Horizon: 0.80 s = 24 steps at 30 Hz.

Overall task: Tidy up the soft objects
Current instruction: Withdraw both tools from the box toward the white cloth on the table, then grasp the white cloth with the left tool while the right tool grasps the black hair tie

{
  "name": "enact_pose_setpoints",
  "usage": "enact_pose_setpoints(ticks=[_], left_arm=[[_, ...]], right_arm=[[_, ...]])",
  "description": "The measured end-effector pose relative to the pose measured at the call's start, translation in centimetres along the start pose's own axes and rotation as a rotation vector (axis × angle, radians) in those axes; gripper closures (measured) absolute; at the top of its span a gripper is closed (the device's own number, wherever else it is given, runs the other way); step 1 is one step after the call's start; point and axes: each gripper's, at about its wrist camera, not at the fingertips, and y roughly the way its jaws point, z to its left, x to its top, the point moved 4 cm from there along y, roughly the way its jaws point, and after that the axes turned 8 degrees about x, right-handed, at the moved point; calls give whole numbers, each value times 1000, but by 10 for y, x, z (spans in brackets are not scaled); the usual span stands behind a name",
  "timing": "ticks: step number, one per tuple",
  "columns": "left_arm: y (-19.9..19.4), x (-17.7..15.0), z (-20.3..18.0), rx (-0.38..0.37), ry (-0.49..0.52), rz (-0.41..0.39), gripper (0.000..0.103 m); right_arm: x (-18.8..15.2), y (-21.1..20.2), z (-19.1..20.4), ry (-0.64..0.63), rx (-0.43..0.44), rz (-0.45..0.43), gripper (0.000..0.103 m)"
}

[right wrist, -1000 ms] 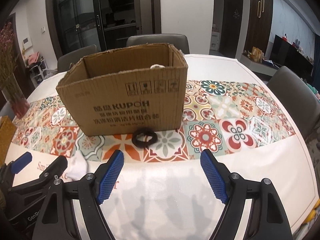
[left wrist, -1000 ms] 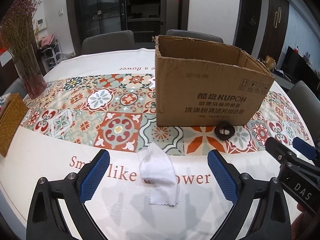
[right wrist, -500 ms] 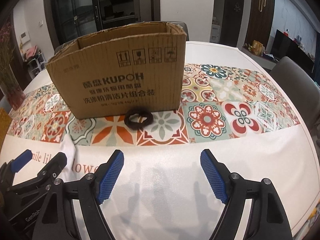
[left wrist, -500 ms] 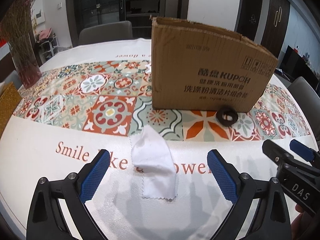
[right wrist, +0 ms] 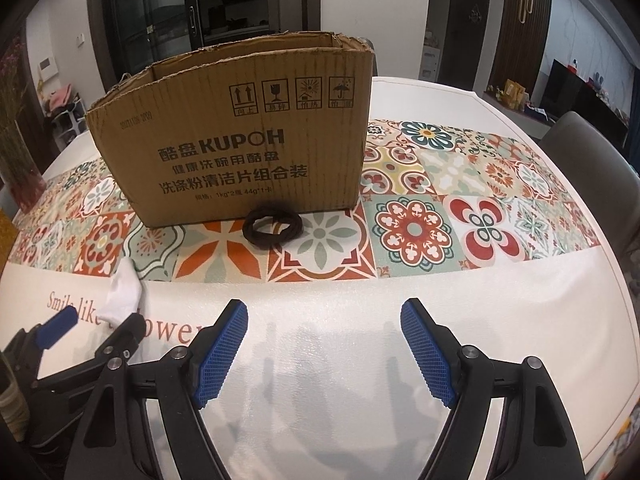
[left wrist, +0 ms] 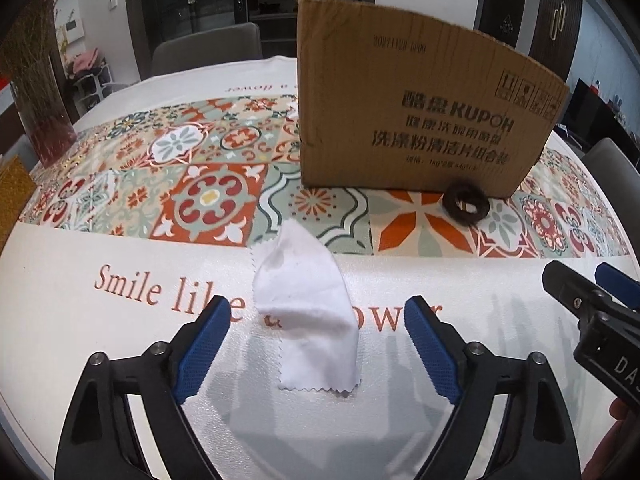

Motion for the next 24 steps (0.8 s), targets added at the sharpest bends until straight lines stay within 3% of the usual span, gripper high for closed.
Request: enact_pose_setpoints(ticks=[11, 19, 24], left_arm=[[17, -7, -2, -18, 6, 46, 52], [18, -8, -8, -2, 57, 39, 93], [19, -7, -5, -2, 51, 35, 96]], right_arm=[[-5, 13, 3, -4, -3, 24, 23], [-6, 20, 1, 11, 5, 34, 23], [-4, 25, -1, 19, 11, 36, 23]])
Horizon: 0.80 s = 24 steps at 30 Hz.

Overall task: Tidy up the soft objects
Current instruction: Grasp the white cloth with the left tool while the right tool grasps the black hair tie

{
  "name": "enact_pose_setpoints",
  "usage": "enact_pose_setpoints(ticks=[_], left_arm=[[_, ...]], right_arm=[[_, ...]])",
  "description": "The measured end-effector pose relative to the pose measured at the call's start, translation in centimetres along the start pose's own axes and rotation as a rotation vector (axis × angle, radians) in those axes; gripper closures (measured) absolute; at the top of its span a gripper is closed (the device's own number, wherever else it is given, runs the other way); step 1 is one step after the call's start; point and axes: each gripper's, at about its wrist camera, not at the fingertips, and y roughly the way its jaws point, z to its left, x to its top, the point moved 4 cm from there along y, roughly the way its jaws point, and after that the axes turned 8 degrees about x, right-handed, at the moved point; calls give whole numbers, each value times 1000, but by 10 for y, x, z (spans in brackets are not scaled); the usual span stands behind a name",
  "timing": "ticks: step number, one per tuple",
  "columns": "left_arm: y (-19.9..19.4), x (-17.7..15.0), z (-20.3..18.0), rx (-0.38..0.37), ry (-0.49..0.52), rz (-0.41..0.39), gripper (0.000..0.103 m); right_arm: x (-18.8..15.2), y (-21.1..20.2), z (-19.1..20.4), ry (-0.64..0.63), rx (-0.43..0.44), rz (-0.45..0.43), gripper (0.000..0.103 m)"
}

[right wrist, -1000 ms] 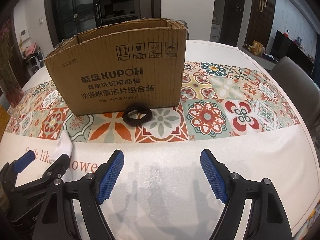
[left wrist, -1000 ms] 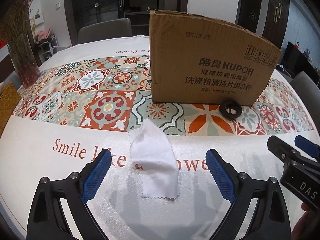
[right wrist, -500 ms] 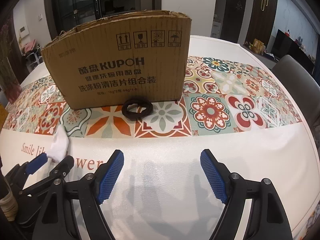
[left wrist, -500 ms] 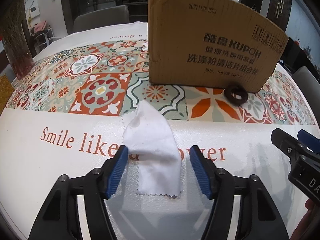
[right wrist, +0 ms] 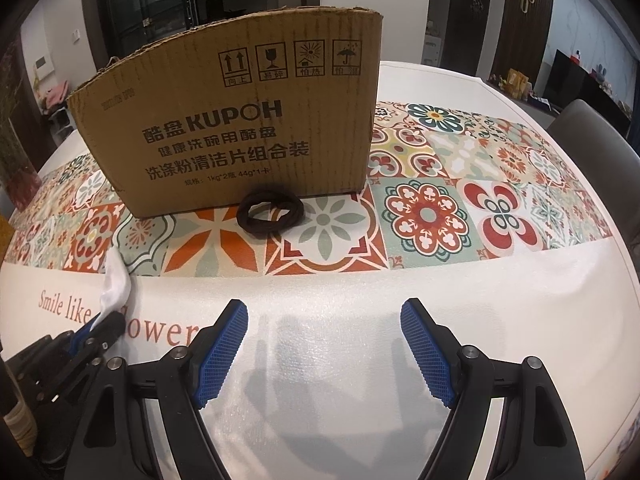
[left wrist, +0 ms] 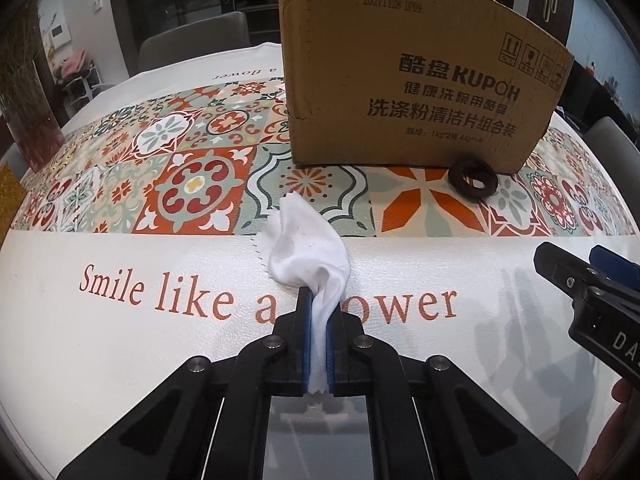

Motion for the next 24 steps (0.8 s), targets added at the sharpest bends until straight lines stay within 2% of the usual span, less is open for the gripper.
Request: enact_pose_setpoints(ticks=[5, 24], left_arm=[[1, 2, 2, 4, -10, -1, 97], [19, 18, 33, 103, -78, -2, 97]], right_arm=[[7, 5, 2, -10, 9, -7, 23], [48, 48, 24, -50, 6, -10, 23]])
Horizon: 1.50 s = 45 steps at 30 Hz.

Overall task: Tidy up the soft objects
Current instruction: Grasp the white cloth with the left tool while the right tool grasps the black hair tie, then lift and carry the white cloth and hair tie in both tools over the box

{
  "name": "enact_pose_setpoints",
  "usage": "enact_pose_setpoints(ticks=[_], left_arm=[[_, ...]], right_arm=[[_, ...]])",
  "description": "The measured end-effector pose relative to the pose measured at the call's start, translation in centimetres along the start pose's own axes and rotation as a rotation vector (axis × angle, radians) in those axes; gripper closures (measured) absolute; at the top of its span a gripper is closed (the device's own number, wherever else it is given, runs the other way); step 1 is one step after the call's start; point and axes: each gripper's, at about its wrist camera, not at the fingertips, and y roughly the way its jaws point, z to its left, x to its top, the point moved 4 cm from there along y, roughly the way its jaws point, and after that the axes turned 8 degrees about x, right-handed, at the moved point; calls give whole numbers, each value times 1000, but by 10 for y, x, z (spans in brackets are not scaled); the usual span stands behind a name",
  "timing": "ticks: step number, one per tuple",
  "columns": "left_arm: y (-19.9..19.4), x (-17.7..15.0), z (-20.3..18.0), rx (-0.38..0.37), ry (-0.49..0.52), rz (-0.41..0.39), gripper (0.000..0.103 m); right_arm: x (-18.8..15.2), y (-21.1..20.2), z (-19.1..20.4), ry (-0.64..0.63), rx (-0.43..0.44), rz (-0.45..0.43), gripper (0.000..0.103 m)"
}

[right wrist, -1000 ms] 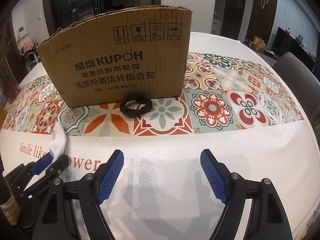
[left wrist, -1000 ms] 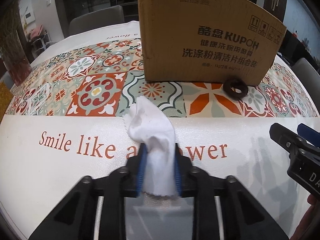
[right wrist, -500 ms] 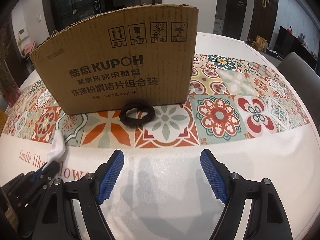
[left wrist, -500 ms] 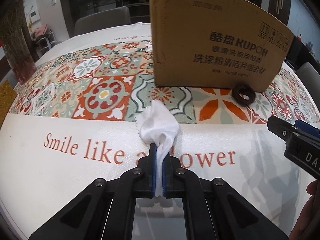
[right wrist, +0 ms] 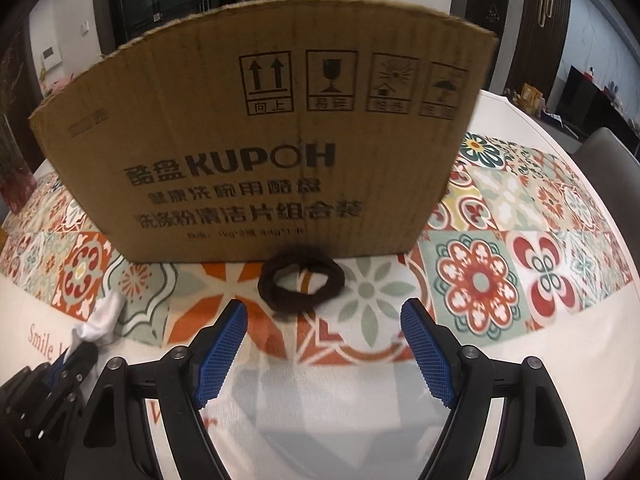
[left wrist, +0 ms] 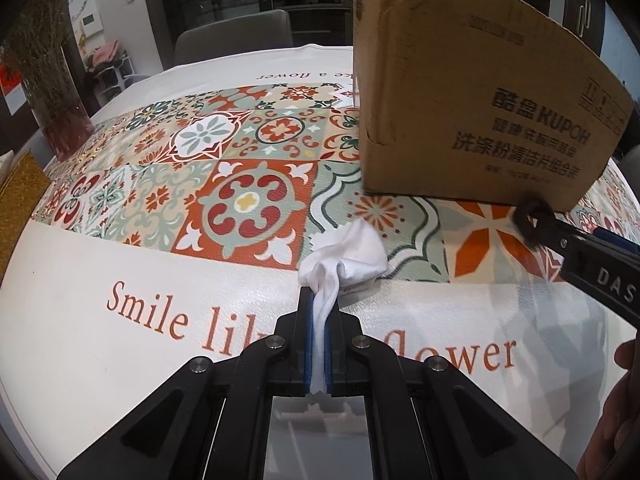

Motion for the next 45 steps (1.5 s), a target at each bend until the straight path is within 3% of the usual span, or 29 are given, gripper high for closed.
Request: enact_pose_setpoints(ticks=[13, 19, 21, 22, 37, 45], left_arm=[[7, 9, -2, 10, 5, -12, 97], [9, 11, 0, 5, 0, -5, 97], [10, 11, 2, 8, -3, 0, 97], [9, 11, 2, 11, -4, 2, 97], [-28, 16, -2, 4, 15, -56, 97], [-58, 25, -2, -6, 17, -109, 97]], right_arm=[[7, 32, 4, -18, -14, 38, 27], [11, 35, 3, -10, 14, 39, 65], [11, 33, 4, -13, 14, 39, 86], [11, 32, 4, -11, 14, 38, 88], [-16, -36, 10, -2, 33, -7, 91], [-15, -68, 17, -10, 49, -52, 91]])
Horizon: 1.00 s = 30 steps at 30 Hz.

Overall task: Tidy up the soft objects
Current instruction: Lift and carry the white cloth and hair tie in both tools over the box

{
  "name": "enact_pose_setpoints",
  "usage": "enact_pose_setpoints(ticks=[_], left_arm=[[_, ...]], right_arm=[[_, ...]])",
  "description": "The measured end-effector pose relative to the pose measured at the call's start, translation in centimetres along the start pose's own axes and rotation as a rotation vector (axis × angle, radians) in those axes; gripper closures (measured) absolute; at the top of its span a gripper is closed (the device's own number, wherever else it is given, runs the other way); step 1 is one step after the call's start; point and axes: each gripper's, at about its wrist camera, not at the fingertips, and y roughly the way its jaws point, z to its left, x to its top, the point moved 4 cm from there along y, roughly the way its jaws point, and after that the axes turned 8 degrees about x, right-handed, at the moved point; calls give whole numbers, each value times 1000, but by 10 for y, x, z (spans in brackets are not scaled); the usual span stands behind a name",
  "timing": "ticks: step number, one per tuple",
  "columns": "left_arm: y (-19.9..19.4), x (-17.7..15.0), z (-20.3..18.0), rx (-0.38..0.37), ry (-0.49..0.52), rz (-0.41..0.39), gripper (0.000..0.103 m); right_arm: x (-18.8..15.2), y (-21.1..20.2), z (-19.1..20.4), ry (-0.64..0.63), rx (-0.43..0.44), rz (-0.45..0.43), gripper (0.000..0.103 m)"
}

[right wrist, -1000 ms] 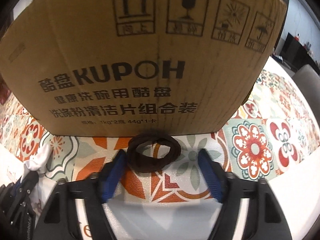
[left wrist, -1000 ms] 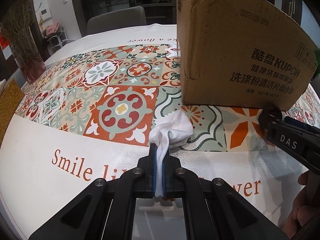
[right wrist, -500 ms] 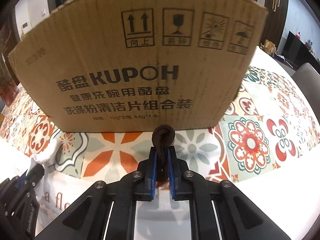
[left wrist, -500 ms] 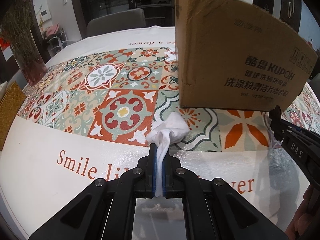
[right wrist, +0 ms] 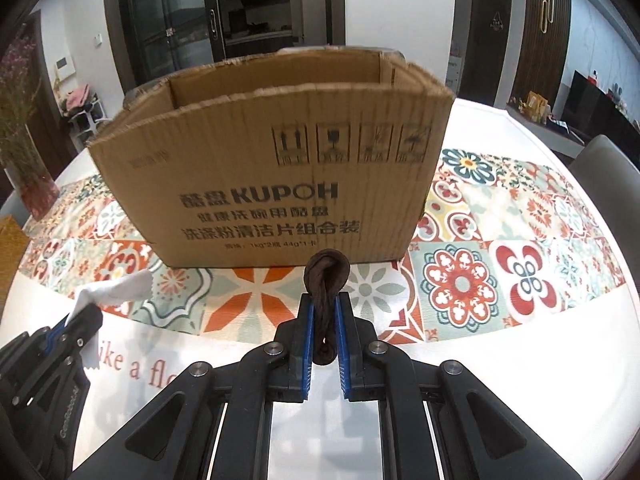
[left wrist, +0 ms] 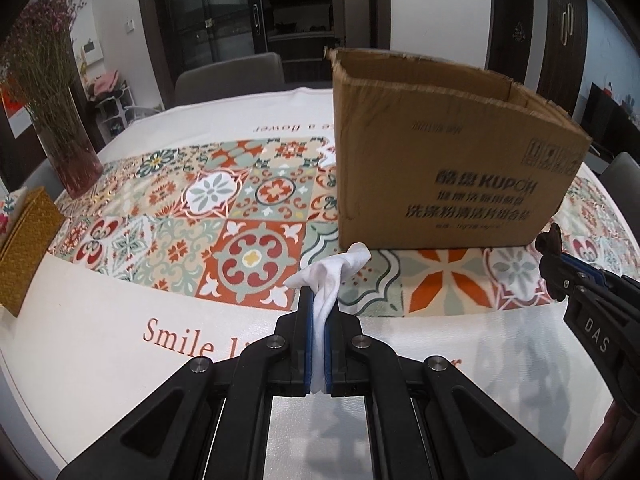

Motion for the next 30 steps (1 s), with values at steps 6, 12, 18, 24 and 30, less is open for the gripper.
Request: enact_pose_setpoints(ticks=[6, 12, 18, 24, 30], left_arm=[[-20, 5, 2, -4, -5, -34, 97], [-37, 10, 5, -5, -8, -60, 97], [-50, 17, 9, -12, -16, -83, 97], [-63, 26, 11, -16, -23, -99, 97], [-73, 35, 12, -34, -25, -109, 97]], right_arm=[[12, -16, -8, -4, 4, -31, 91], [18, -27, -7, -13, 7, -59, 91], [26, -46, -3, -22, 13, -94, 91], [32, -62, 1, -36, 20, -122, 91], [40, -71, 3, -43, 27, -139, 91]])
